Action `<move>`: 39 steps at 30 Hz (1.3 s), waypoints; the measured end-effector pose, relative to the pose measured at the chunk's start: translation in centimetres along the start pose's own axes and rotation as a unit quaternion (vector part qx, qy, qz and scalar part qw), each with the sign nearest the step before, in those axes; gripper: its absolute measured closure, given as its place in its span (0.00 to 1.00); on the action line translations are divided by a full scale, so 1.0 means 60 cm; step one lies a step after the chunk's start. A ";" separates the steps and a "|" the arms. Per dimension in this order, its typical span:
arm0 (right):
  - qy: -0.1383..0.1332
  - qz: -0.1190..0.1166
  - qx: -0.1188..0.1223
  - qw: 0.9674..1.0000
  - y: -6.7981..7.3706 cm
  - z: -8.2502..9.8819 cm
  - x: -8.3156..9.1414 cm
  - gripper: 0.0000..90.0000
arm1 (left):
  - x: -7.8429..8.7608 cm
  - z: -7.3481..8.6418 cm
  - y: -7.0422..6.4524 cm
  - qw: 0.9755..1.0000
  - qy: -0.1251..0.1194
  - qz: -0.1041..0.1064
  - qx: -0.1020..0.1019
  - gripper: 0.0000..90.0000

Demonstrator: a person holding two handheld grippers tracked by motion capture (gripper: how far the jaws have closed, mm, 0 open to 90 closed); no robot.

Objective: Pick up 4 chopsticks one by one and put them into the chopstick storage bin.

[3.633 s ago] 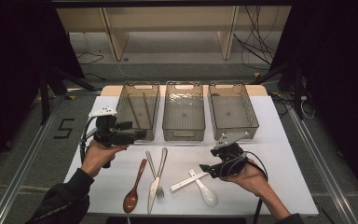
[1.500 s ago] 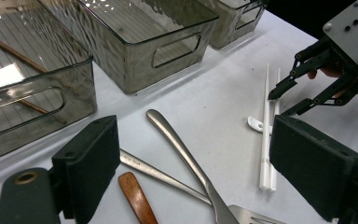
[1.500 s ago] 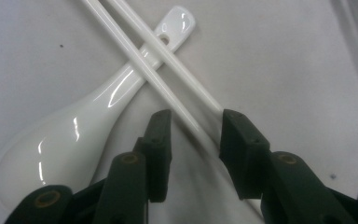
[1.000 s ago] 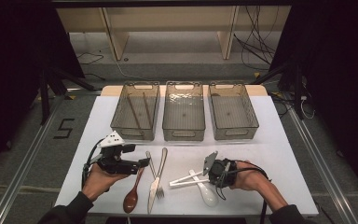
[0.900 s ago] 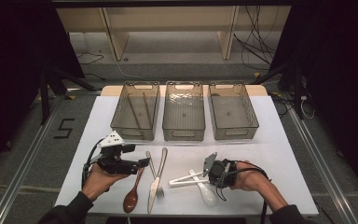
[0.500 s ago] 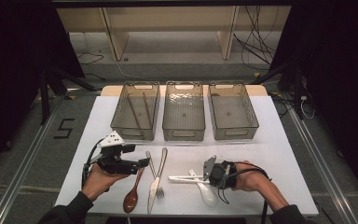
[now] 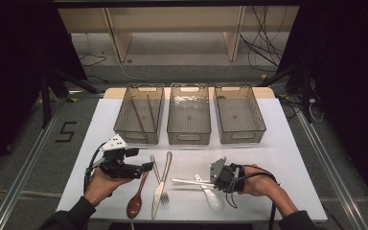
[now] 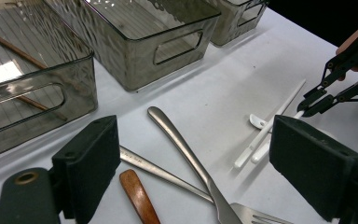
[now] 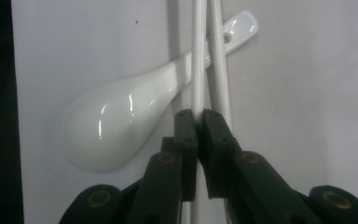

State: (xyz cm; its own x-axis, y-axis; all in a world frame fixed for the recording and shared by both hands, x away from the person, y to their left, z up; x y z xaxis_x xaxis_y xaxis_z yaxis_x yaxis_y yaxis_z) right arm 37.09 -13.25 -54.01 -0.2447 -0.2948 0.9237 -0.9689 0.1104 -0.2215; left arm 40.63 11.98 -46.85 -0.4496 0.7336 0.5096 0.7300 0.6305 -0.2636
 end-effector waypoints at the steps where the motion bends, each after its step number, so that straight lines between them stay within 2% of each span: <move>1: -0.006 0.003 -0.007 1.000 -0.002 -0.003 0.004 0.96 | 0.000 0.000 0.000 1.000 0.000 0.000 0.000 0.17; 6: -0.050 0.013 -0.040 0.998 -0.013 -0.023 0.022 0.96 | 0.001 -0.001 0.001 1.000 -0.001 -0.002 0.000 0.17; 9: -0.069 0.029 -0.069 0.995 -0.024 -0.032 0.033 0.96 | 0.001 -0.001 0.001 1.000 -0.002 -0.002 0.001 0.17; 12: -0.093 0.048 -0.106 0.989 -0.039 -0.042 0.044 0.96 | 0.001 -0.004 0.000 1.000 -0.005 -0.002 0.003 0.17; 16: -0.123 0.075 -0.154 0.978 -0.060 -0.052 0.057 0.96 | 0.000 -0.010 -0.003 1.000 -0.014 0.002 0.009 0.17; 20: -0.147 0.086 -0.187 0.968 -0.069 -0.065 0.068 0.96 | -0.006 -0.019 -0.014 0.999 -0.023 0.018 0.023 0.18; 22: -0.155 0.089 -0.191 0.965 -0.070 -0.071 0.071 0.96 | -0.007 -0.028 -0.021 0.998 -0.036 0.033 0.038 0.18; 24: -0.157 0.090 -0.196 0.964 -0.070 -0.076 0.072 0.96 | -0.010 -0.035 -0.026 0.997 -0.041 0.039 0.042 0.18; 26: -0.166 0.089 -0.203 0.961 -0.071 -0.082 0.073 0.96 | -0.015 -0.041 -0.031 0.997 -0.046 0.043 0.049 0.18; 27: -0.168 0.090 -0.207 0.960 -0.071 -0.084 0.074 0.96 | -0.017 -0.044 -0.032 0.997 -0.048 0.044 0.051 0.18; 32: -0.197 0.097 -0.231 0.948 -0.075 -0.100 0.081 0.96 | -0.033 -0.063 -0.049 0.996 -0.057 0.052 0.050 0.18; 34: -0.206 0.097 -0.237 0.944 -0.075 -0.105 0.083 0.96 | -0.041 -0.070 -0.055 0.995 -0.059 0.052 0.053 0.18; 36: -0.213 0.097 -0.241 0.942 -0.075 -0.109 0.086 0.96 | -0.050 -0.074 -0.062 0.995 -0.057 0.056 0.053 0.18; 39: -0.220 0.099 -0.243 0.939 -0.073 -0.116 0.088 0.96 | -0.063 -0.079 -0.068 0.995 -0.057 0.058 0.055 0.18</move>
Point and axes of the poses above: each handheld gripper's, and its own axes: x roughly backward along the jaws, z roughly out of its underside, y roughly to its left, the point moved 10 cm from there along -x, roughly forward along the jaws, and after that the axes turned 5 degrees about z, right-handed, at the moved point
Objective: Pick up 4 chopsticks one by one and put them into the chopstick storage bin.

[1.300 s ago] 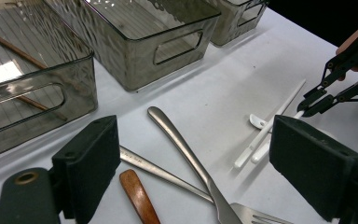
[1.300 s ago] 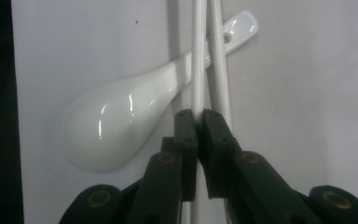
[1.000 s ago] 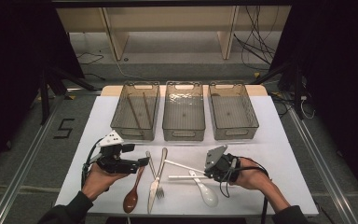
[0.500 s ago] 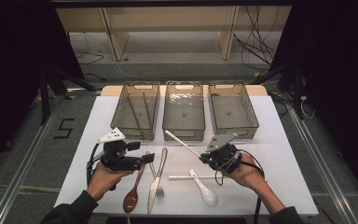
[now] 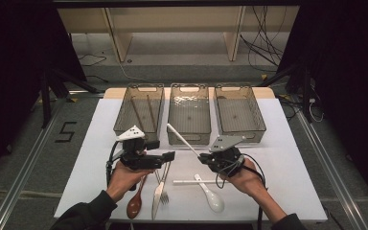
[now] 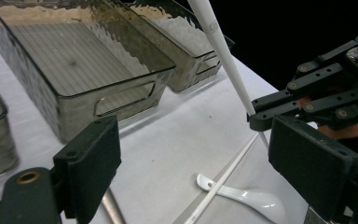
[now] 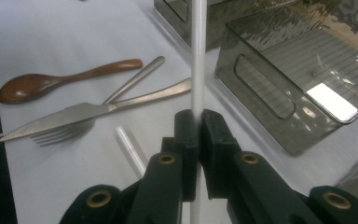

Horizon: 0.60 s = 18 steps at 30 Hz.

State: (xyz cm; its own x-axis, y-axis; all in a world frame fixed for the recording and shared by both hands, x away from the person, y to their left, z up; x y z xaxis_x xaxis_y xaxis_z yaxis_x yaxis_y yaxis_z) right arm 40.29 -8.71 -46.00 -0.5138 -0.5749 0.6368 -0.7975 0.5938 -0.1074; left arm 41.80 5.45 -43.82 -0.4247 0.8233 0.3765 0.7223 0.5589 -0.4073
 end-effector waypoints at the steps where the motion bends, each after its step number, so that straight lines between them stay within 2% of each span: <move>1: -0.002 -0.001 -0.001 1.000 0.002 -0.002 0.000 0.96 | -0.004 -0.002 0.000 1.000 -0.001 -0.002 0.003 0.18; 4: -0.007 0.000 0.001 1.000 0.008 -0.005 -0.002 0.96 | -0.016 -0.011 -0.003 1.000 -0.009 0.001 0.009 0.18; 6: -0.010 0.000 0.000 1.000 0.012 -0.008 -0.003 0.96 | -0.025 -0.012 -0.010 1.000 -0.008 0.011 0.011 0.21; 10: -0.022 -0.001 -0.003 1.000 0.020 -0.015 -0.004 0.96 | -0.036 -0.012 -0.023 1.000 -0.004 0.020 0.002 0.25; 13: -0.028 -0.003 -0.005 1.000 0.025 -0.019 -0.005 0.96 | -0.039 -0.013 -0.027 1.000 -0.007 0.030 0.008 0.28; 18: -0.036 -0.007 -0.006 0.999 0.035 -0.024 -0.006 0.96 | -0.041 -0.018 -0.032 0.999 -0.017 0.037 0.016 0.40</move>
Point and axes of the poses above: each handheld gripper's, and its own axes: x roughly backward along the jaws, z roughly out of its underside, y roughly to its left, the point moved 10 cm from there along -x, roughly forward along the jaws, and after that the axes turned 5 degrees about z, right-handed, at the moved point
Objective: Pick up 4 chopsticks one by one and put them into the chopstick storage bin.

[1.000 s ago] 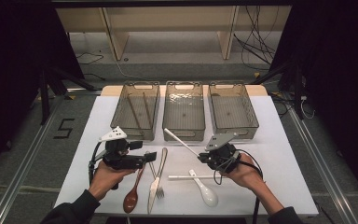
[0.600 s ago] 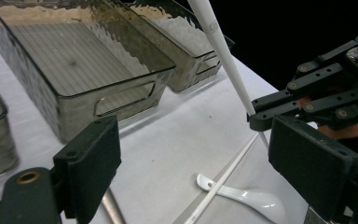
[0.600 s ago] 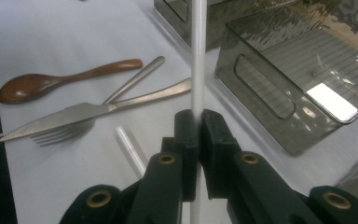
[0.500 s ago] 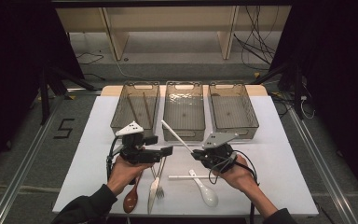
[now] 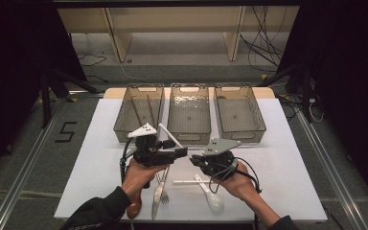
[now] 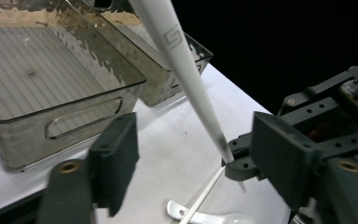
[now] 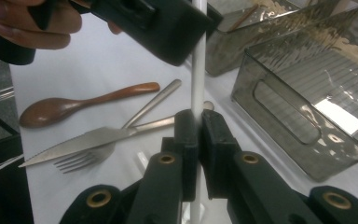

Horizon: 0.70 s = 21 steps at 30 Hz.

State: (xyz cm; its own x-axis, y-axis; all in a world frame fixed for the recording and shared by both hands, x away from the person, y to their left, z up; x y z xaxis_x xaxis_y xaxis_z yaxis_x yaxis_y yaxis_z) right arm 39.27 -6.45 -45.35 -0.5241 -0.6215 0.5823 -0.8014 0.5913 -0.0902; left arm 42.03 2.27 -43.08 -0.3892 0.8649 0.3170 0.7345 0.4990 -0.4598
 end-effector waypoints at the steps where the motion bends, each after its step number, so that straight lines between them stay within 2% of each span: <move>1: -0.002 0.000 0.001 1.000 0.001 -0.001 -0.001 0.96 | 0.000 0.000 -0.001 1.000 0.000 0.002 0.000 0.43; 9: -0.012 -0.005 0.001 1.000 0.010 -0.007 -0.003 0.96 | 0.000 -0.002 -0.007 1.000 -0.003 0.015 0.001 0.60; 21: -0.019 -0.006 0.001 1.000 0.013 -0.010 -0.003 0.96 | 0.000 0.001 -0.011 0.999 -0.002 0.033 0.010 0.78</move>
Point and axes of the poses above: each handheld gripper's, and its own axes: x roughly backward along the jaws, z roughly out of its underside, y roughly to its left, the point moved 10 cm from there along -x, roughly forward along the jaws, and after that the axes turned 5 degrees about z, right-handed, at the moved point
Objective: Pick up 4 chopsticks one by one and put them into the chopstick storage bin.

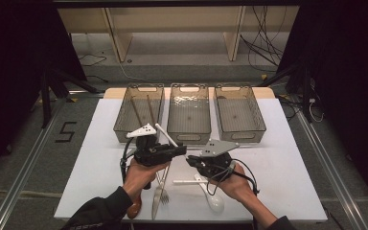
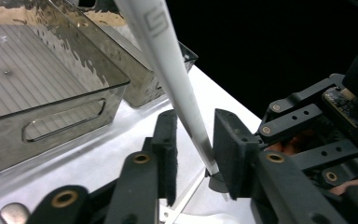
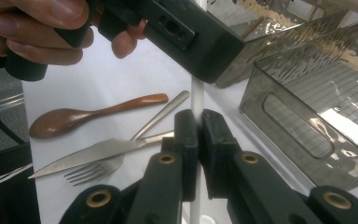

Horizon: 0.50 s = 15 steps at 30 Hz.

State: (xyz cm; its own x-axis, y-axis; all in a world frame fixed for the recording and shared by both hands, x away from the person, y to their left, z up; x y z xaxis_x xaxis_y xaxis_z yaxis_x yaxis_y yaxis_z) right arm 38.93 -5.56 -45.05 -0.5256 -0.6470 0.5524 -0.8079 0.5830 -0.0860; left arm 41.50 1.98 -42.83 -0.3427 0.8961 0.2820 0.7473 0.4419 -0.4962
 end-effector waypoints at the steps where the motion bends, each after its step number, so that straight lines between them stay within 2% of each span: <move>1: -0.001 0.000 0.000 1.000 0.000 0.000 0.000 0.96 | 0.000 0.000 0.000 1.000 0.000 0.003 0.003 0.80; 12: -0.006 0.002 -0.001 1.000 0.001 0.000 -0.001 0.95 | 0.002 -0.002 -0.009 0.999 0.001 0.034 0.030 0.91; 15: -0.009 0.002 0.000 1.000 0.000 -0.001 0.000 0.92 | 0.005 -0.004 -0.011 0.999 0.009 0.030 0.014 0.92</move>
State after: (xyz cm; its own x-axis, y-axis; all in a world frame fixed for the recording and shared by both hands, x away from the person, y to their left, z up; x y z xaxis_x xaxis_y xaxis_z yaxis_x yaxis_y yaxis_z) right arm 38.95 -5.51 -45.02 -0.5330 -0.6535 0.5375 -0.8059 0.5856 -0.0873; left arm 41.02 1.95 -42.21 -0.2876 0.9204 0.2648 0.7495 0.3884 -0.5361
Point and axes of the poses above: each handheld gripper's, and its own axes: x roughly backward along the jaws, z roughly out of its underside, y roughly to its left, the point moved 10 cm from there along -x, roughly forward along the jaws, and after that the axes turned 5 degrees about z, right-handed, at the moved point
